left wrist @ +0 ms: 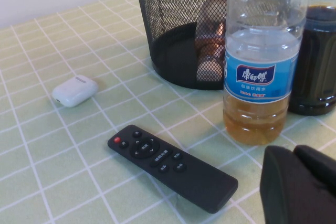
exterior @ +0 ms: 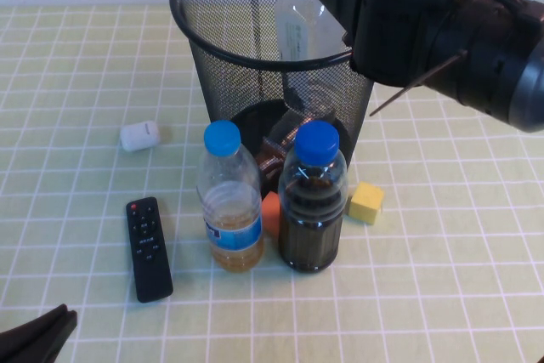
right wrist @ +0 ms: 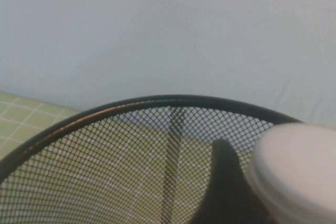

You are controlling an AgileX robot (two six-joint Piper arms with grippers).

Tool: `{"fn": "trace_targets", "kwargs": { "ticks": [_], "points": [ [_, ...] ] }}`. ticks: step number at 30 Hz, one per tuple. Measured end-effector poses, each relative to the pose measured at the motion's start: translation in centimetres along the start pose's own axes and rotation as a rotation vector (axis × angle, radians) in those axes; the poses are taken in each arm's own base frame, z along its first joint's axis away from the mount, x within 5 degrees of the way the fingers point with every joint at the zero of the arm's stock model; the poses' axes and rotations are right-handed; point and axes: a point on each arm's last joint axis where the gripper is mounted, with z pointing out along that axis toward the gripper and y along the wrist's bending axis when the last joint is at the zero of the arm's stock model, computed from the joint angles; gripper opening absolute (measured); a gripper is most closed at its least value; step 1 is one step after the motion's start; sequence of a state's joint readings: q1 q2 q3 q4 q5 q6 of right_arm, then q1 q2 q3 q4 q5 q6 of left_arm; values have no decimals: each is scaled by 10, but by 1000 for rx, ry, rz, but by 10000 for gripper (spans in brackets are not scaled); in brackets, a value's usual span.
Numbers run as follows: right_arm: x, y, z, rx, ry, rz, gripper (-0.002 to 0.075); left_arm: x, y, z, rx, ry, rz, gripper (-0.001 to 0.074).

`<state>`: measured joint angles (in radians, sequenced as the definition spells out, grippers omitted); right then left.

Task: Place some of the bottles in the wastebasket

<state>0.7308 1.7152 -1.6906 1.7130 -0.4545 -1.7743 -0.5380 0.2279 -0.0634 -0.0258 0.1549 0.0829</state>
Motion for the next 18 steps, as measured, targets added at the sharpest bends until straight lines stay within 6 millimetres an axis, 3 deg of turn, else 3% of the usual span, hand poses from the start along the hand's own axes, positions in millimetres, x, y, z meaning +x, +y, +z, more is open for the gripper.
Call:
{"fn": "trace_targets", "kwargs": {
  "ticks": [3, 9, 11, 15, 16, 18],
  "points": [
    [-14, 0, -12, -17, -33, 15, 466, 0, 0, 0, 0, 0, 0, -3],
    [-39, 14, -42, -66, -87, 25, 409, 0, 0, 0, 0, 0, 0, -3],
    [-46, 22, -57, -58, -93, 11, 320, 0, 0, 0, 0, 0, 0, -3],
    [-54, 32, -87, 30, -69, -117, 39, 0, 0, 0, 0, 0, 0, -3],
    [-55, 35, -95, 56, -53, -154, -7, 0, 0, 0, 0, 0, 0, -4],
    [-57, 41, -111, 88, -28, -218, -3, 0, 0, 0, 0, 0, 0, -4]
  ]
}}
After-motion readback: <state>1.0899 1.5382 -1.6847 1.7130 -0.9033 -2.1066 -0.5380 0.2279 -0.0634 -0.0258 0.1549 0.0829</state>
